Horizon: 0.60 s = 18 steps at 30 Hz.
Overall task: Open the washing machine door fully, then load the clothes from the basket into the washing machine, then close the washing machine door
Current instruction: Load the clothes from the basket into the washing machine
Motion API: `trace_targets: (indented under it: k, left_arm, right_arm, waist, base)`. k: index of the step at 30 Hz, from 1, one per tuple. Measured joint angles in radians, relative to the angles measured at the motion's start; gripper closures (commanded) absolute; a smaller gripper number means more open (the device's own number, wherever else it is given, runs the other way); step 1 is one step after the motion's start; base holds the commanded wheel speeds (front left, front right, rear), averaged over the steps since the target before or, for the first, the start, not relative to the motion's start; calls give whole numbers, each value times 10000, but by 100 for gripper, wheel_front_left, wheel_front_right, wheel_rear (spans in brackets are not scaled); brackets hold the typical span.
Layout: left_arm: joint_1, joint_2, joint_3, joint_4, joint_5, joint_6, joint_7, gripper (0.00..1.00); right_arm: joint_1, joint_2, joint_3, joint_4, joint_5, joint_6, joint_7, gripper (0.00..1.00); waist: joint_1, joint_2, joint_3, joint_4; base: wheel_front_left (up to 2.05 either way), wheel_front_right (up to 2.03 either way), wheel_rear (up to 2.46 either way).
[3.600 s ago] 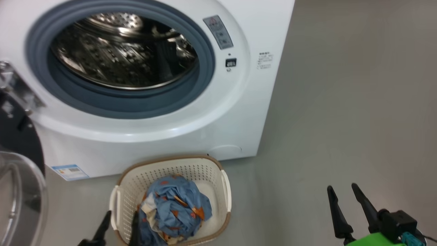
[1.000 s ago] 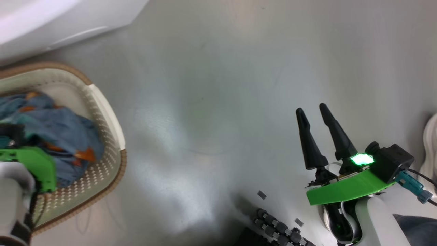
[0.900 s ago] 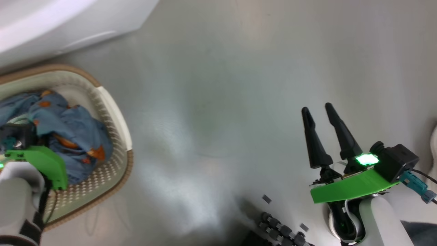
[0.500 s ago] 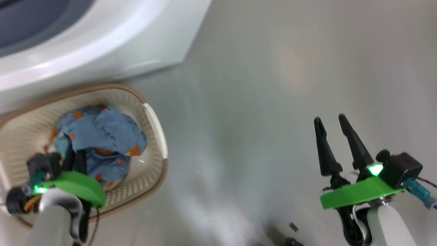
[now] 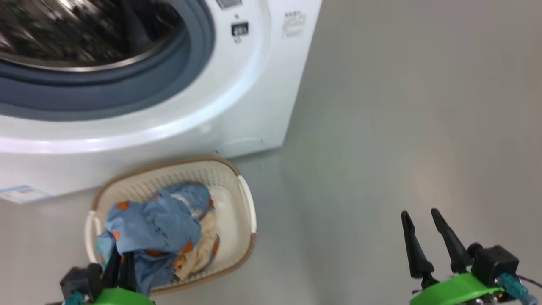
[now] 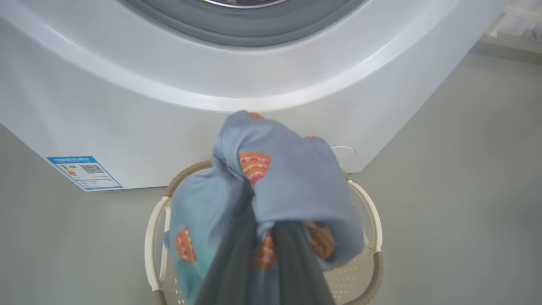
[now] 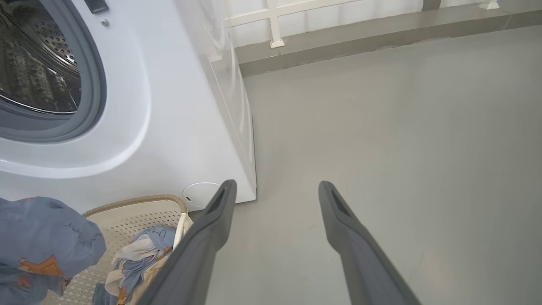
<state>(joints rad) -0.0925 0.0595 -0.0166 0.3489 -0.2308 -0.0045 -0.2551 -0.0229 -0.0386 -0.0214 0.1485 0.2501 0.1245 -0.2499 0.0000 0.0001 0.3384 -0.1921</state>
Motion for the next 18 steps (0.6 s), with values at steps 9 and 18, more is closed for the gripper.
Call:
trace_targets:
  k: [9, 18]
  left_arm:
    - [1487, -125, -63, -1588, 228, 194, -2, 100]
    - [2593, -121, -447, -2299, 230, 577, 0, 100]
  right_arm:
    - [1030, 2, -259, 90, -520, 0, 0, 0]
    - [1684, -192, -481, 102, -633, 0, 0, 0]
  waist:
    - [0, 0, -1720, 639]
    - [0, 0, -3056, 1081]
  base:
    - [0, 0, 0]
    - [0, 0, 0]
